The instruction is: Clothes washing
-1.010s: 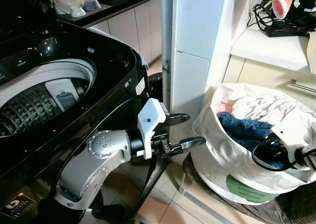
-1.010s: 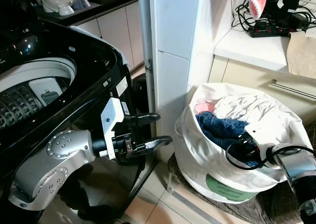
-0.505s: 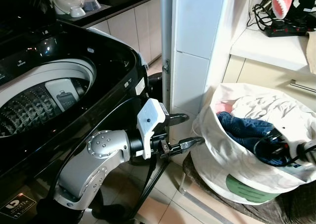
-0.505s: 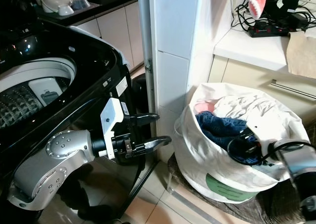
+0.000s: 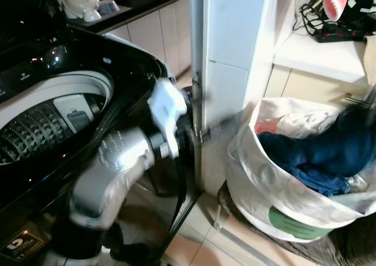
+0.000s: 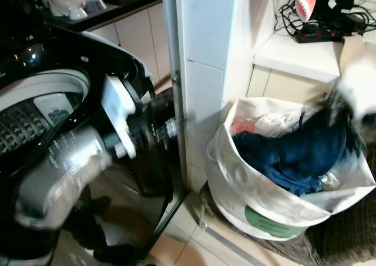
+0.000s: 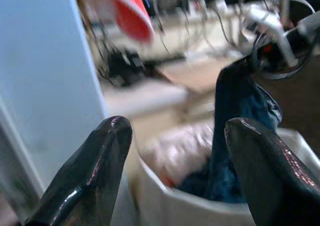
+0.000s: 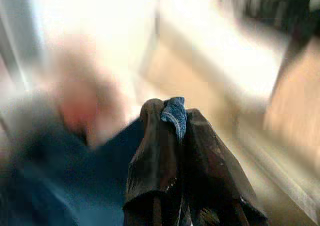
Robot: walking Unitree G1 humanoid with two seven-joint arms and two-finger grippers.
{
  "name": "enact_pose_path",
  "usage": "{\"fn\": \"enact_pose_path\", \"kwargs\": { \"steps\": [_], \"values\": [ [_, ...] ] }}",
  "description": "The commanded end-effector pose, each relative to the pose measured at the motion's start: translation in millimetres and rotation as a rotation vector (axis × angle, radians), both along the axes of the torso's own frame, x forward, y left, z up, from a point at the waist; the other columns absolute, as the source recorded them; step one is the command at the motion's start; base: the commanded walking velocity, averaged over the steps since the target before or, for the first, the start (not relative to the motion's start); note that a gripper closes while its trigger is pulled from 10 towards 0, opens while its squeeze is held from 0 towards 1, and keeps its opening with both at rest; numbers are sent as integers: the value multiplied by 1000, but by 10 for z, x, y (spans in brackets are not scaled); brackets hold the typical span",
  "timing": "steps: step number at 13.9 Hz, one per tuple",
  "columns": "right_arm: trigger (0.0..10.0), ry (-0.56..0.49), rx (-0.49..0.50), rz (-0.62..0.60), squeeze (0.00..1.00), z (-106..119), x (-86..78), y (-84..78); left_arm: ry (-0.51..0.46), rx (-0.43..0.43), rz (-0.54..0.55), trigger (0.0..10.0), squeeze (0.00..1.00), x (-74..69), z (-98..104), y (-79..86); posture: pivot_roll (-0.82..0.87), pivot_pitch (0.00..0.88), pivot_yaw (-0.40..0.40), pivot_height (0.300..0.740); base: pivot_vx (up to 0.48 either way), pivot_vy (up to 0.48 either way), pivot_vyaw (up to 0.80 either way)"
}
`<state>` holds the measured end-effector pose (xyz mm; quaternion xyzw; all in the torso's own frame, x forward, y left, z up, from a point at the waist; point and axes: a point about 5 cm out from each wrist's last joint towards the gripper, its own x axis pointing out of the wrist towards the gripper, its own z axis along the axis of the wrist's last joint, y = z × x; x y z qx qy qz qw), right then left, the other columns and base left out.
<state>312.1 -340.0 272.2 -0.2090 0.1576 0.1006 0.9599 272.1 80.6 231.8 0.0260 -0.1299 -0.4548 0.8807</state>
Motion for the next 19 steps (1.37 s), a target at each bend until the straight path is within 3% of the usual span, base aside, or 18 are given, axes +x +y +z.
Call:
{"fn": "enact_pose_path", "kwargs": {
  "steps": [1,5,7,8,9,12,15,17,18,19],
  "values": [
    [0,-95,55,78,0,262,7,142,-28,-11,29,10000,0,39,68,38,-84,0,67,740,0,0,0],
    [0,-224,199,242,0,568,29,480,-65,-34,8,10000,0,43,180,-8,-85,0,56,740,0,0,0],
    [0,-390,496,488,0,997,6,1031,-64,-94,-28,10000,0,38,253,-109,-87,0,45,740,0,0,0],
    [0,-389,552,545,0,1040,-5,1146,-57,-131,-49,10000,690,35,293,-137,-86,0,41,740,0,0,0],
    [0,-377,599,600,0,1057,-19,1264,-45,-173,-92,10000,1000,19,341,-180,-84,0,38,740,0,0,0],
    [0,-318,761,748,0,1030,-48,1607,-18,-272,-243,10000,1000,-64,443,-379,-79,0,35,740,0,0,0],
    [0,-250,851,856,0,987,-138,1853,-2,-332,-232,10000,1000,2,418,-541,-81,0,37,740,0,0,0],
    [0,-231,895,898,0,986,-196,1915,-1,-332,-193,10000,984,73,381,-603,-83,0,39,740,0,0,0],
    [0,-208,948,945,0,991,-240,1954,-4,-328,-176,10000,71,115,353,-666,-86,0,42,740,0,0,0],
    [0,-197,961,961,0,989,-258,1973,-10,-321,-171,10000,0,129,341,-696,-88,0,44,740,0,0,0]
  ]
}}
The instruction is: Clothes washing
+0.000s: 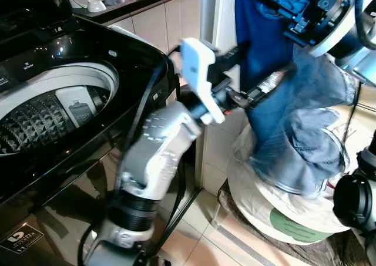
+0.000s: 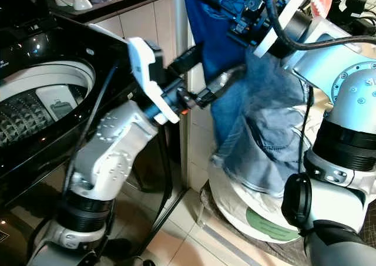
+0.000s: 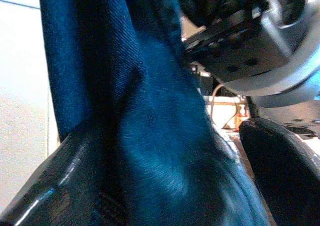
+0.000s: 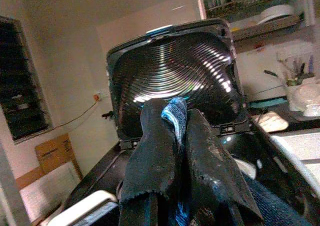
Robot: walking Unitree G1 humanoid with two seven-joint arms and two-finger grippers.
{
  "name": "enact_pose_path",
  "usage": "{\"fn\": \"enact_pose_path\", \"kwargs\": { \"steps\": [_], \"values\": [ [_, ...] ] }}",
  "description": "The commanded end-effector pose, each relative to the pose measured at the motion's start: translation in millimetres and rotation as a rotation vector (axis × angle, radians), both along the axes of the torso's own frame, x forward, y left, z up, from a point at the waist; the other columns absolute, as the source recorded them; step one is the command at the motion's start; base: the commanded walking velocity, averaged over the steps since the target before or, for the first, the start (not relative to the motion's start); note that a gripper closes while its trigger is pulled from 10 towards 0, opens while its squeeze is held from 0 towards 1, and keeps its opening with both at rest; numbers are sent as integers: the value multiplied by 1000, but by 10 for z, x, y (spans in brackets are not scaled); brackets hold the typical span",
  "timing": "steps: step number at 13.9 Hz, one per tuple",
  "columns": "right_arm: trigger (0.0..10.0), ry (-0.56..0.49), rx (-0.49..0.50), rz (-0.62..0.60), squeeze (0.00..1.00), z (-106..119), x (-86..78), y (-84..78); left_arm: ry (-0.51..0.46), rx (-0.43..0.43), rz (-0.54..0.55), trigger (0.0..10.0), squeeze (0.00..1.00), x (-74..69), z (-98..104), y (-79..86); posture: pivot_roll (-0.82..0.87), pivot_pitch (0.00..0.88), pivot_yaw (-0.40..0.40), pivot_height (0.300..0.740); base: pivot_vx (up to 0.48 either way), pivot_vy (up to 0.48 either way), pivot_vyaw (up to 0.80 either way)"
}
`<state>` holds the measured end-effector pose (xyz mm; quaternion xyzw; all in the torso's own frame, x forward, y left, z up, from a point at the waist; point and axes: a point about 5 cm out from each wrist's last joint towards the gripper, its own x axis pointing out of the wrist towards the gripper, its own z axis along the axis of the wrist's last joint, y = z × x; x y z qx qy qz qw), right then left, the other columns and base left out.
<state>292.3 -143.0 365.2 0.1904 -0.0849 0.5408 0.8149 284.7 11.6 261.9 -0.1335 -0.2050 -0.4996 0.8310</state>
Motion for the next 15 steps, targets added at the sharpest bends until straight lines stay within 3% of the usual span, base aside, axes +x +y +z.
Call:
{"fn": "enact_pose_path", "kwargs": {
  "steps": [1,3,4,13,14,15],
  "values": [
    [0,-32,16,37,0,52,-101,21,-19,24,1,10000,0,23,10,-35,-90,0,48,740,0,0,0],
    [0,-22,26,52,0,49,-139,20,-13,43,42,10000,0,73,-53,-24,-91,0,48,740,0,0,0],
    [0,-18,25,49,0,46,-149,16,-1,35,43,0,0,90,-66,-7,-89,0,46,740,0,0,0],
    [0,-28,8,42,0,15,-202,31,15,5,29,0,0,104,-98,81,-82,0,50,740,0,0,0],
    [3608,-36,4,38,0,12,-205,34,24,-2,73,0,0,148,-99,130,-82,0,50,740,0,0,0],
    [10000,-32,4,34,59,11,-203,30,20,-3,119,0,0,194,-83,177,-82,0,50,740,0,0,0]
  ]
}}
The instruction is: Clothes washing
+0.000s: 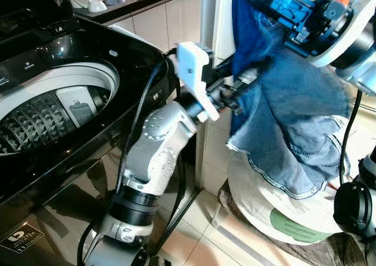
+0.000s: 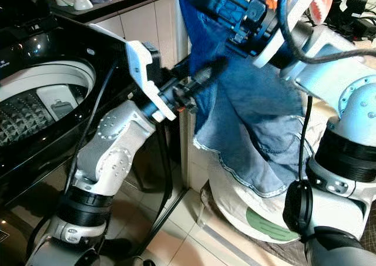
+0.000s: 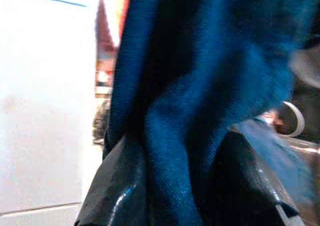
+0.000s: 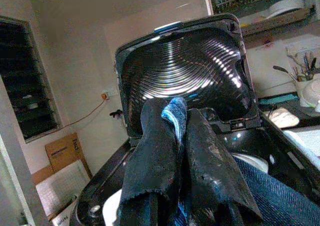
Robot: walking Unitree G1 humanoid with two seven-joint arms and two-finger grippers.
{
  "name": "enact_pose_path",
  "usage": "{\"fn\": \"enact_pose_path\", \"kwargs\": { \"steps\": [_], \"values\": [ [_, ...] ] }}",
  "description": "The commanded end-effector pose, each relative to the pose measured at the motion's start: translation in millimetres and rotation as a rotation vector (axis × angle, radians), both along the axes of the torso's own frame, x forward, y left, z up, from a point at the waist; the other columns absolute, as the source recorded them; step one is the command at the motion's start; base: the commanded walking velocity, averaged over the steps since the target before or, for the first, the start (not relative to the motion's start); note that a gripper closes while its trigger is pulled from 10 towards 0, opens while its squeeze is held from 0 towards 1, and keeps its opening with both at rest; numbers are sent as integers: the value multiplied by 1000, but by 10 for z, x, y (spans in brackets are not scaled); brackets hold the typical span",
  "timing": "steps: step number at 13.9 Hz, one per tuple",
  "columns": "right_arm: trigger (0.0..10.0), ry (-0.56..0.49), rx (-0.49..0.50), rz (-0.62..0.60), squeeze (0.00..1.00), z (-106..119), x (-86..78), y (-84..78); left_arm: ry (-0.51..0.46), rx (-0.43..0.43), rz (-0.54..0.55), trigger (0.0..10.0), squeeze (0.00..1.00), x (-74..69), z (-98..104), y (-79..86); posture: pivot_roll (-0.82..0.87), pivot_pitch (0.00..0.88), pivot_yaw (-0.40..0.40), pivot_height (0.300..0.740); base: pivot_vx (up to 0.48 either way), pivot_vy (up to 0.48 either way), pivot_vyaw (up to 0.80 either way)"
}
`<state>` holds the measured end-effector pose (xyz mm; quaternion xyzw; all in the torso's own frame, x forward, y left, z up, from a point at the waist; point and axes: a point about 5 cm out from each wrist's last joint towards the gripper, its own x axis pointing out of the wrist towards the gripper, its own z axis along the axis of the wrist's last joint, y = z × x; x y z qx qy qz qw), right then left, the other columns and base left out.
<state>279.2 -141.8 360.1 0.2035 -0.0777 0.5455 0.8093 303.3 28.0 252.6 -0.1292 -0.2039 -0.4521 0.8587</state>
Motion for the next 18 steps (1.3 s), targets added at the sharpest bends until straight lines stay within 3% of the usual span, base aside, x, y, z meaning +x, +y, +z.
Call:
{"fn": "enact_pose_path", "kwargs": {
  "steps": [1,3,4,5,6,7,8,9,11,12,13,14,15,16,17,18],
  "values": [
    [10000,-34,39,33,1000,76,-69,15,-16,-7,91,0,0,92,61,117,-83,0,52,740,0,0,0],
    [10000,-63,50,-7,1000,133,-64,-42,-77,-4,282,0,0,301,251,475,-81,0,57,740,0,0,0],
    [10000,-103,61,-56,0,172,-61,-83,-153,25,427,0,0,443,472,778,-78,0,59,740,0,0,0],
    [10000,-154,81,-52,0,225,-107,-102,-255,76,594,0,0,548,750,1071,-74,0,60,740,0,0,0],
    [10000,-206,87,-28,0,265,-176,-105,-431,141,842,0,0,580,1182,1422,-72,0,65,740,0,0,0],
    [10000,-232,70,-14,0,255,-220,-99,-693,184,1215,0,0,428,1752,1811,-70,0,69,740,0,0,0],
    [10000,-235,46,-25,0,224,-229,-99,-877,267,1461,0,0,294,2045,2008,-69,0,73,740,0,0,0],
    [10000,-237,26,-34,0,189,-233,-95,-883,348,1498,0,0,355,2023,2031,-69,0,73,740,0,0,0],
    [10000,-232,-73,-48,0,0,-257,-15,-870,765,1615,0,0,732,1520,2076,-79,0,86,740,0,0,0],
    [10000,-232,-103,-50,0,-55,-269,3,-838,860,1618,0,0,822,1344,2099,-82,0,88,740,0,0,0],
    [10000,-220,-133,-45,0,-123,-279,29,-681,937,1510,0,0,947,1050,2067,-81,0,84,740,0,0,0],
    [10000,-193,-185,-50,0,-229,-268,71,-440,1064,1355,0,0,1067,620,2046,-81,0,85,740,0,0,0],
    [10000,-153,-295,-66,0,-402,-248,132,-77,1252,1205,10000,0,1102,30,2141,-89,0,92,740,0,0,0],
    [10000,-127,-384,-70,0,-501,-252,148,204,1283,1154,10000,0,1046,-280,2266,-92,0,95,740,0,0,0],
    [10000,-108,-445,-71,0,-581,-260,155,318,1326,1114,10000,0,997,-425,2330,-94,0,96,740,0,0,0],
    [10000,-91,-468,-67,0,-634,-270,157,369,1312,1100,10000,1000,980,-461,2352,-95,0,97,740,0,0,0]
  ]
}}
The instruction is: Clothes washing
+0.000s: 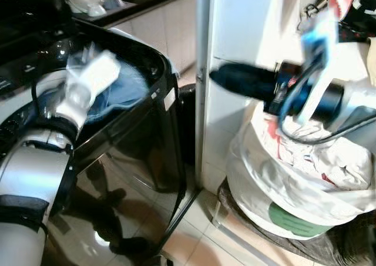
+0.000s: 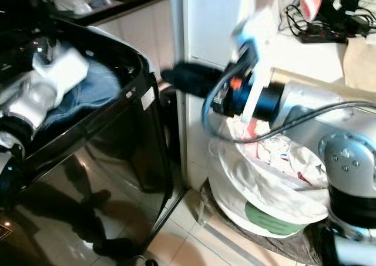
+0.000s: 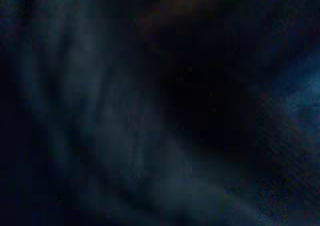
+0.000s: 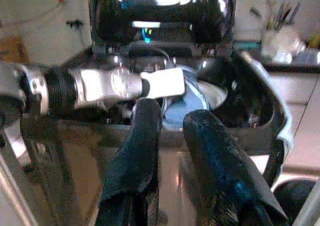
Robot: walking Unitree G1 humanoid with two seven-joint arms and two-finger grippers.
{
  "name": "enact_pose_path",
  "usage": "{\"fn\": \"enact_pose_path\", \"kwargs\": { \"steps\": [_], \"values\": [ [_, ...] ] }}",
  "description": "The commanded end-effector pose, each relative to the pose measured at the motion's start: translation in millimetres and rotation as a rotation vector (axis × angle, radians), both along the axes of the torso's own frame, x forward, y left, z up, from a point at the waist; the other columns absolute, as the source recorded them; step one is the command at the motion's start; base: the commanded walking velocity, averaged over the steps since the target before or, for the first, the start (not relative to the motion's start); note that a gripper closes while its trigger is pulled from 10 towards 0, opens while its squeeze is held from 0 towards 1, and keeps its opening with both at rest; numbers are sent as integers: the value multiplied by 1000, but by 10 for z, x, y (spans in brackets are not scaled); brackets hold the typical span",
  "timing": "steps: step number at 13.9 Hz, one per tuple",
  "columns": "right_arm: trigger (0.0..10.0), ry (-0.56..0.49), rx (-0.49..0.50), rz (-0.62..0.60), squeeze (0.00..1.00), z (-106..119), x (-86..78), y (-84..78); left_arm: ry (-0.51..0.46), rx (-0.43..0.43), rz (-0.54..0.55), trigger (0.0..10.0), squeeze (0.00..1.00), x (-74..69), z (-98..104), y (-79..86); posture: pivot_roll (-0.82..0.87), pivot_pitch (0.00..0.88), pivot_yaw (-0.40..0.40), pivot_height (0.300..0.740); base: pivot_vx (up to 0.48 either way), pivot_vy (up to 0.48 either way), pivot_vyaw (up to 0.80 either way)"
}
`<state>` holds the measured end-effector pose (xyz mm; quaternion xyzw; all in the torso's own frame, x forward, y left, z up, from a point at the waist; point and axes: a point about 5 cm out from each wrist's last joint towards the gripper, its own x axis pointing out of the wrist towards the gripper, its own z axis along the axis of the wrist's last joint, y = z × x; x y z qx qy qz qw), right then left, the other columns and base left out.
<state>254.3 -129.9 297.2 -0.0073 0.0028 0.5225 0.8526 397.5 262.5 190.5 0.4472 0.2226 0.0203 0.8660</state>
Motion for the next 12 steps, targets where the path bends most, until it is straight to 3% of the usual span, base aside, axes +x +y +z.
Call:
{"fn": "enact_pose_path", "kwargs": {
  "steps": [1,4,7,10,11,12],
  "values": [
    [10000,19,-45,16,0,-66,-34,38,-3,-43,18,10000,1000,22,153,40,-93,0,94,740,0,0,0],
    [10000,24,-47,-13,0,-96,-2,8,-29,-105,0,10000,1000,63,395,40,-85,0,84,740,0,0,0],
    [10000,53,-55,-98,0,-128,130,-71,-78,-219,-11,10000,1000,74,686,66,-67,0,68,740,0,0,0],
    [10000,77,-52,-180,0,-161,226,-124,-111,-198,0,10000,1000,28,847,199,-69,0,72,740,0,0,0],
    [10000,73,-45,-248,0,-171,280,-178,-180,-312,-95,10000,1000,49,933,87,-68,0,73,740,0,0,0],
    [10000,55,-78,-380,0,-236,371,-276,-283,-557,-214,10000,0,72,966,-149,-67,0,75,740,0,0,0]
  ]
}}
